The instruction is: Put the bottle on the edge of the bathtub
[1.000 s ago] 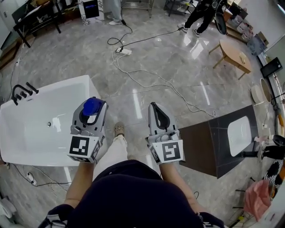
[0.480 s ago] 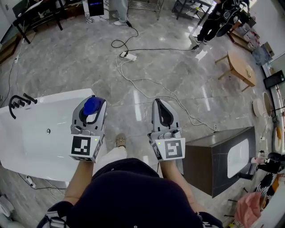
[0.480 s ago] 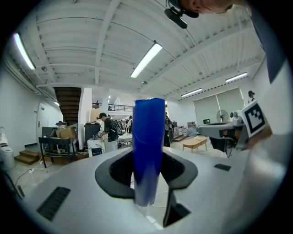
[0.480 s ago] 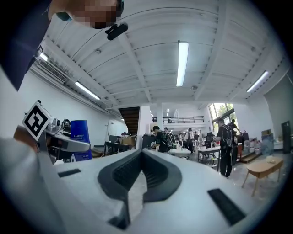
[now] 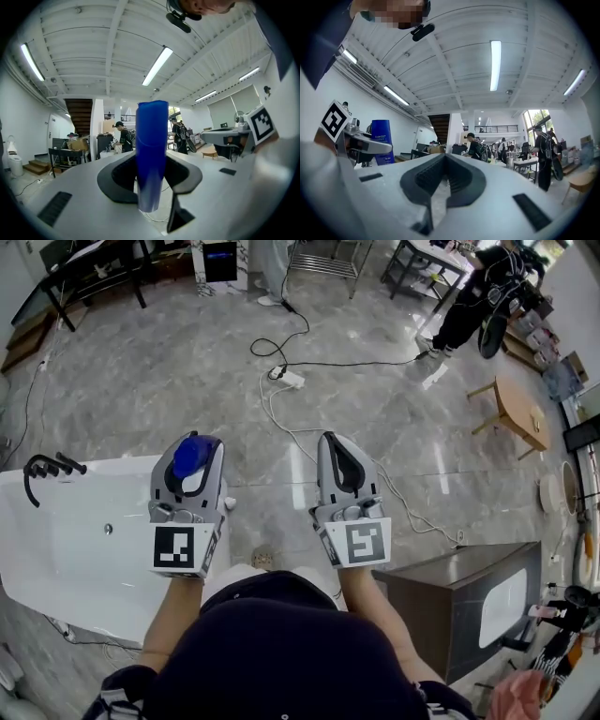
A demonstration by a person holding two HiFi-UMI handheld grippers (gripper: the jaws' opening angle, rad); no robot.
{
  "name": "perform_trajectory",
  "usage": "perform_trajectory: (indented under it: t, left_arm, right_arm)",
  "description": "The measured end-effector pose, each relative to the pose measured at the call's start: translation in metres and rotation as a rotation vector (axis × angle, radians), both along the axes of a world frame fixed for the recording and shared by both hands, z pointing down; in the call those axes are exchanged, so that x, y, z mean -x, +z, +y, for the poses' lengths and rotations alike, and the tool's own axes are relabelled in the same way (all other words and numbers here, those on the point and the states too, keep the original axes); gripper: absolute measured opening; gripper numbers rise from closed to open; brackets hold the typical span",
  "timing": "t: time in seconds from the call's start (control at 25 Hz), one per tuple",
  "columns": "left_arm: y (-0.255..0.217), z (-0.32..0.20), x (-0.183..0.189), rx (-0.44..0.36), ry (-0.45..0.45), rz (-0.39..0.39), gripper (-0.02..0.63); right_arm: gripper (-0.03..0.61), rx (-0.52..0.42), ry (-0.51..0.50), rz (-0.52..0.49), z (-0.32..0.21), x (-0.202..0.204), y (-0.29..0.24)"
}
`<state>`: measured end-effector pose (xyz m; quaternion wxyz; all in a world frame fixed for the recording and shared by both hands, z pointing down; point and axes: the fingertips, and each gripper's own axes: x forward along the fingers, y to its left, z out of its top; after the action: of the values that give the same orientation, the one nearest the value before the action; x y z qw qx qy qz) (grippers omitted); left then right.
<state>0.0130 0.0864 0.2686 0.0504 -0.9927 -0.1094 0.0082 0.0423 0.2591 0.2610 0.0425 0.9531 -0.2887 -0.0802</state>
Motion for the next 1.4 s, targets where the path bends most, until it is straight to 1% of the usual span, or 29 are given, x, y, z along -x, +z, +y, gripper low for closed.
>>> perform_trajectory:
  t: [0.16,0.36,0.44,0.52,0.68,0.84,0.96,1.12,1.24,1.4]
  left_arm:
    - [-0.011,-0.022,-0.01,0.009,-0.078,0.022,0.152]
    - [-0.016,-0.067,-0.008,0.004,-0.234,0.046,0.151]
    - [-0.013,-0.09,-0.005,0.004,-0.32,0.041,0.152]
    - [-0.009,-0.109,0.001,-0.001,-0.425,0.033,0.152]
    - [-0.014,-0.151,0.012,0.005,-0.671,0.054,0.15]
    - [-0.02,-0.19,0.016,0.004,-0.898,0.07,0.15]
    - [-0.024,-0.201,0.023,-0.003,-1.044,0.069,0.151]
    - [-0.031,-0.202,0.025,-0.011,-1.224,0.073,0.152]
    - [-0.03,-0.202,0.028,-0.009,-1.321,0.065,0.151]
    - [-0.03,-0.197,0.033,-0.002,-1.415,0.06,0.15]
  right_arm:
    - [0.0,-0.004,-0.075,0.003,-0.031,-0.021,-0.007]
    - [0.0,0.0,-0.261,0.004,-0.098,-0.039,-0.004]
    - [0.0,-0.004,-0.366,0.005,-0.133,-0.046,-0.002]
    - [0.0,-0.007,-0.496,0.006,-0.17,-0.053,-0.002]
    - [0.0,-0.014,-0.787,0.036,-0.244,-0.06,-0.015]
    - [0.0,-0.013,-1.019,0.043,-0.303,-0.067,-0.024]
    - [0.0,-0.009,-1.169,0.042,-0.33,-0.067,-0.026]
    - [0.0,-0.013,-1.354,0.047,-0.352,-0.071,-0.03]
    - [0.0,-0.02,-1.448,0.042,-0.363,-0.071,-0.03]
    - [0.0,-0.022,-1.546,0.038,-0.373,-0.069,-0.028]
